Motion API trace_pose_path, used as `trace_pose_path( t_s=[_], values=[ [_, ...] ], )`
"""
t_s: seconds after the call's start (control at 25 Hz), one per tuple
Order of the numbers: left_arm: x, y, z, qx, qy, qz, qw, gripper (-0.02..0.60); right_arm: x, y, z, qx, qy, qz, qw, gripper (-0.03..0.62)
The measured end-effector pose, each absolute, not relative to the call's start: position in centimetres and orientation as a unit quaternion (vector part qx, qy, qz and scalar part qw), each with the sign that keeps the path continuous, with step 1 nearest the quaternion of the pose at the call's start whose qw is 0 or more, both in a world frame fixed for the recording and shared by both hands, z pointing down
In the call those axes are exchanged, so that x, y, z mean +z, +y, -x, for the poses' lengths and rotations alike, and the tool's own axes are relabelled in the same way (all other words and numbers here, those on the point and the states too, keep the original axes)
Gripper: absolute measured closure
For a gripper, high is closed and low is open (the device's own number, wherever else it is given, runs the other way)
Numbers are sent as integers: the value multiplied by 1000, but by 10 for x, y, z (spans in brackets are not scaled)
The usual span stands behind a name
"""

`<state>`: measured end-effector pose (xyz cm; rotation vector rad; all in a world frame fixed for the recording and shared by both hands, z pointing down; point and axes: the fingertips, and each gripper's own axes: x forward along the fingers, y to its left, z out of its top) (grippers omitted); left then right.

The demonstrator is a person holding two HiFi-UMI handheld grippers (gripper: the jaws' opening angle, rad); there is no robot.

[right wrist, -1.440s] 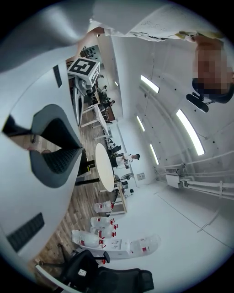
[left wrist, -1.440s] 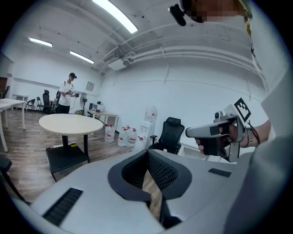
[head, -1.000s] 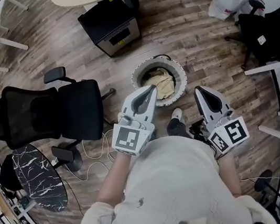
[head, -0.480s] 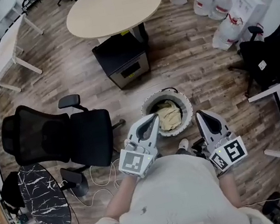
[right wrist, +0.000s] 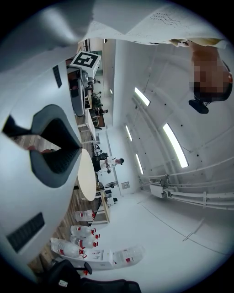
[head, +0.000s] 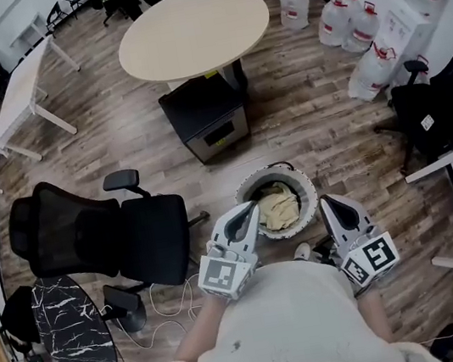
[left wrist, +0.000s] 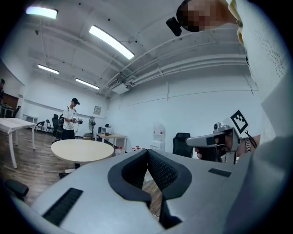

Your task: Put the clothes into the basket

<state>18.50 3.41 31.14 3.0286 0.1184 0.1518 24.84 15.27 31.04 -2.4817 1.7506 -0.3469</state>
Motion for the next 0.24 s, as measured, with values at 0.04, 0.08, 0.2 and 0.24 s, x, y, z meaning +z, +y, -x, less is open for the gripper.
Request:
trace_pose_path(
  t_s=[0.04, 0.08, 0.2, 0.24],
  values=[
    [311, 33, -184, 50, 39, -997, 54, 561, 310, 152, -248, -113, 572, 811, 41, 586],
    [312, 32, -184, 49, 39, -997, 54, 561, 311, 151, -249, -113, 572, 811, 41, 588],
    [317, 30, -186, 44, 45, -997, 53, 561, 312, 149, -252, -113, 572, 811, 39, 586],
    [319, 30, -187, 42, 47, -997, 52, 561, 313, 149, -253, -113, 572, 811, 38, 586]
  ],
)
